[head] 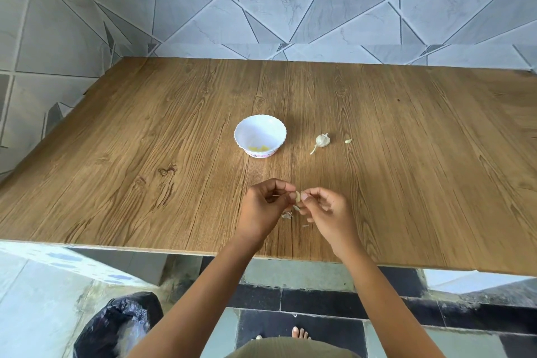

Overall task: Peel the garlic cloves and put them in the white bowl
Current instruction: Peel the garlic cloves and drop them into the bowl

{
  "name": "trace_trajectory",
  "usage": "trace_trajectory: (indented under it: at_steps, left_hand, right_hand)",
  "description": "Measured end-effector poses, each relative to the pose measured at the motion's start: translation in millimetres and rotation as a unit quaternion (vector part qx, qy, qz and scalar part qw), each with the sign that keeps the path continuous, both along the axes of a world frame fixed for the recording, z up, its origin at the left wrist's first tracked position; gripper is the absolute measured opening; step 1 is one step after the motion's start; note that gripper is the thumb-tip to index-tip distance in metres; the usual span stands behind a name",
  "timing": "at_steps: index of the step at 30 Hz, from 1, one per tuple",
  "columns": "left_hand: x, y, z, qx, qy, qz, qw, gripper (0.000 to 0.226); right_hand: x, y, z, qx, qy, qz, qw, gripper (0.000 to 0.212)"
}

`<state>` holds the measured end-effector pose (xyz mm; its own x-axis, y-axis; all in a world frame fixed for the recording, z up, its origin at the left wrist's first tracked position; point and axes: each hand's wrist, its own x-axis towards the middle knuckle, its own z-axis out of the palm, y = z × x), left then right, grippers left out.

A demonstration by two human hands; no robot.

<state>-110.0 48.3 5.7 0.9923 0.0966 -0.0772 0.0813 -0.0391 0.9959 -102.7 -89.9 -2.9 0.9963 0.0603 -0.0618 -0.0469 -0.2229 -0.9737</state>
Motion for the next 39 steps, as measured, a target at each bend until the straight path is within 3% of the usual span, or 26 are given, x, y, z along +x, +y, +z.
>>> trace_trajectory:
  at_steps: [4, 13, 20, 25, 29, 33, 35, 39]
  left_hand:
    - [-2, 2, 0, -0.018, -0.003, -0.042, 0.999, 0.021]
    - [1, 2, -3, 0.119, -0.082, -0.039, 0.989, 0.031]
    - [1, 3, 4, 0.045, -0.059, -0.052, 0.996, 0.028]
    - [2, 4, 11, -0.057, 0.013, -0.038, 0.998, 0.015]
    - [6, 10, 12, -0.141, 0.079, -0.027, 0.986, 0.014]
    - [9, 12, 12, -0.169, 0.122, -0.024, 0.978, 0.014]
    - [9, 13, 12, -0.174, 0.135, -0.023, 0.975, 0.015]
    - [8, 13, 14, -0.177, 0.142, -0.033, 0.973, 0.017]
  right_hand:
    - [0, -4, 4, 0.085, 0.058, -0.012, 0.995, 0.006]
    - [7, -7, 7, 0.073, 0.090, 0.005, 0.993, 0.004]
    - [10, -14, 11, 0.092, 0.082, 0.031, 0.992, 0.010]
    - [9, -9, 5, 0.092, 0.069, 0.004, 0.993, 0.012]
    - [9, -11, -2, 0.020, 0.017, 0.003, 1.000, 0.019]
    - [11, -12, -9, -0.032, -0.032, 0.020, 0.999, 0.019]
    - [11, -10, -8, -0.023, -0.044, 0.032, 0.998, 0.012]
    - [11, -7, -8, -0.021, -0.085, 0.064, 0.994, 0.020]
